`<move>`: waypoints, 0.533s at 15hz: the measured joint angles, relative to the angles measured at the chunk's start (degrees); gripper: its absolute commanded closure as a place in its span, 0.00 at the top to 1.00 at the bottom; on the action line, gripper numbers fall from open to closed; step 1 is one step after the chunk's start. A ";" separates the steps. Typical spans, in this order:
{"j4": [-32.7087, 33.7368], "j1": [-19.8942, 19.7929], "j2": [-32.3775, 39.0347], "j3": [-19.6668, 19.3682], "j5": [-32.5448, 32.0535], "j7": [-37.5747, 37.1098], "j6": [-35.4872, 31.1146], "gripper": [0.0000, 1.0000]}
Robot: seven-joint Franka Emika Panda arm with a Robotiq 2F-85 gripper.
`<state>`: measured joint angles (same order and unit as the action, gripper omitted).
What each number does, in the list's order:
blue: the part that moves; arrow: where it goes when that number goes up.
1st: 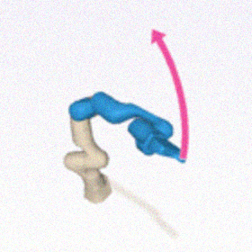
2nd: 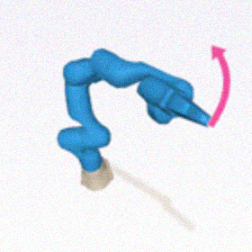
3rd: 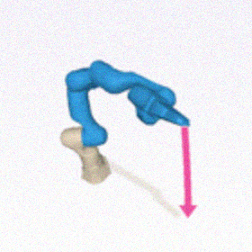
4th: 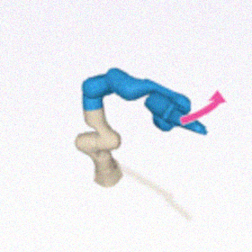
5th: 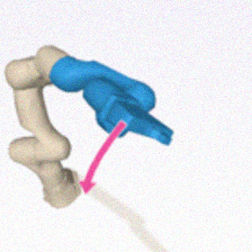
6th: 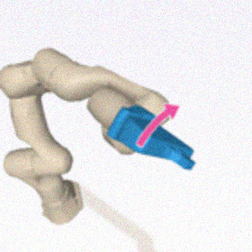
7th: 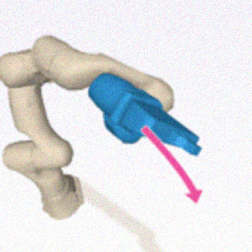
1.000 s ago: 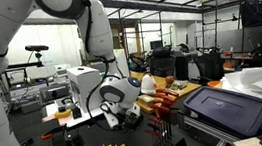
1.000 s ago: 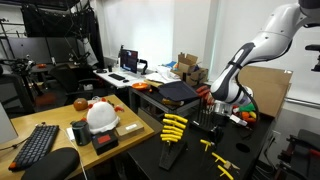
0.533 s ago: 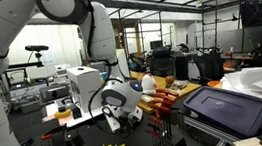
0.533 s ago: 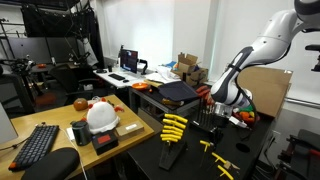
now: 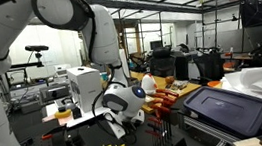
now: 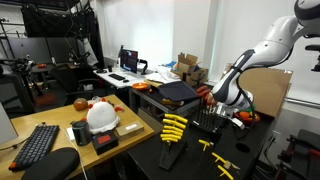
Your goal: Detach the smallest yellow object from the stand and put it on the table
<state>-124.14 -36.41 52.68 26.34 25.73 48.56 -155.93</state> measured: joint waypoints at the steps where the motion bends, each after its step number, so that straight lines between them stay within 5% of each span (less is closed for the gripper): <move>1: 0.11 -1.59 0.76 0.76 0.00 2.19 0.00 0.04; 8: 1.85 -12.61 7.14 5.68 -0.73 15.15 0.49 0.04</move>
<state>-122.29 -49.02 59.82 32.02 25.00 63.71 -155.44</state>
